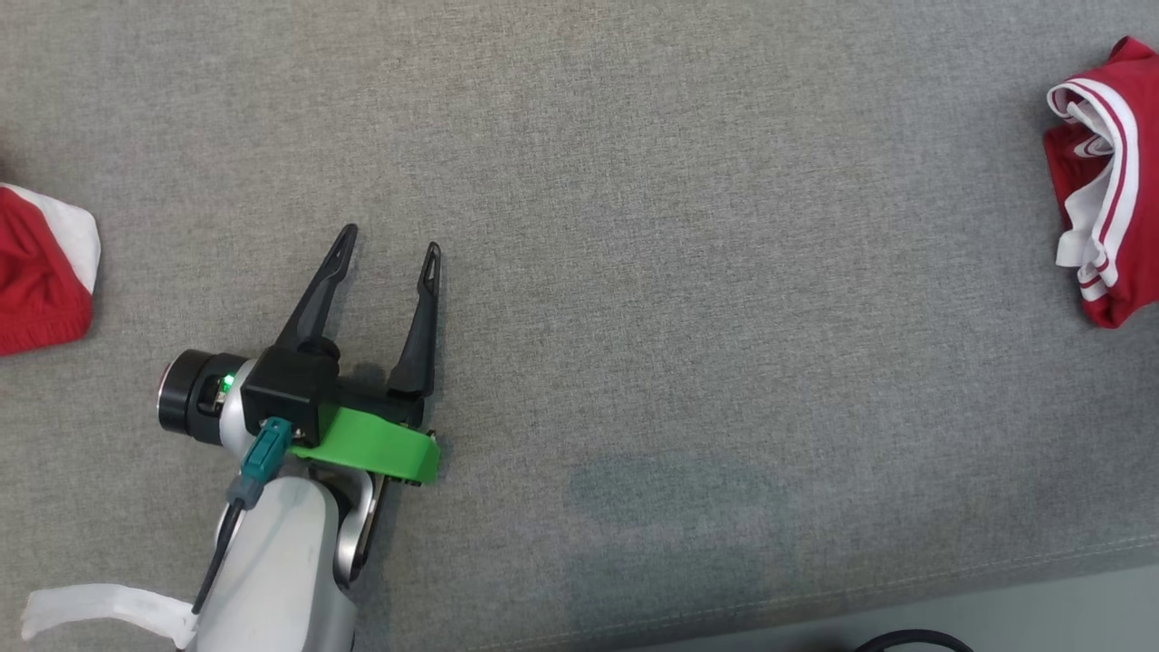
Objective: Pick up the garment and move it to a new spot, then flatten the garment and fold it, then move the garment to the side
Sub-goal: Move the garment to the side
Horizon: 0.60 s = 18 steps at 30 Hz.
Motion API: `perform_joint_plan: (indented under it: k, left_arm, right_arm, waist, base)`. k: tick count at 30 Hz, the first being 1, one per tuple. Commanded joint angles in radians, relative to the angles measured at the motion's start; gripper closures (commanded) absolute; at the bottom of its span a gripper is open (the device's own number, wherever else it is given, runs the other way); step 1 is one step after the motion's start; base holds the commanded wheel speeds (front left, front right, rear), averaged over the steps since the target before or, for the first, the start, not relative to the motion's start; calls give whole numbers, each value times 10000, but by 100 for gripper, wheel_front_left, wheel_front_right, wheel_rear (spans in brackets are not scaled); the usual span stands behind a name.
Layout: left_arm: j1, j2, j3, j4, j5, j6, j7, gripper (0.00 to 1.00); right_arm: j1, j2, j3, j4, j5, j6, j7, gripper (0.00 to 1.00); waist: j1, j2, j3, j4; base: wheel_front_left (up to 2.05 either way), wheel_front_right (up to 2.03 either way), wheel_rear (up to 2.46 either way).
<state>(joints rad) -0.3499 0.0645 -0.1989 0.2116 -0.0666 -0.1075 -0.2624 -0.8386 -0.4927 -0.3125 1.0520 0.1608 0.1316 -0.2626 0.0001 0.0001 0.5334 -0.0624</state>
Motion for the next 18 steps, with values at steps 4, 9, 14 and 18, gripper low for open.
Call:
perform_joint_plan:
  k: [4,9,14,18]
  left_arm:
    - [181,18,91,111,22,-49,-23,0]
    - [499,-29,261,267,-129,60,-25,0]
    - [861,-63,486,487,-294,178,-25,0]
    - [1270,-83,760,772,-436,294,-24,0]
  right_arm:
    - [340,257,-817,-650,-938,-21,-31,0]
    - [913,788,-902,-1960,-1405,-21,-31,0]
    - [1779,1388,-71,-3198,-960,-21,-29,0]
    - [2684,2099,1040,-4242,-318,-21,-29,0]
  waist:
    - [-1,-1,-383,61]
    - [-1,-1,-1165,192]
    - [-1,-1,-1864,295]
    - [-1,-1,-2550,374]
  base:
    - [0,0,0]
    - [0,0,0]
    - [0,0,0]
    - [0,0,0]
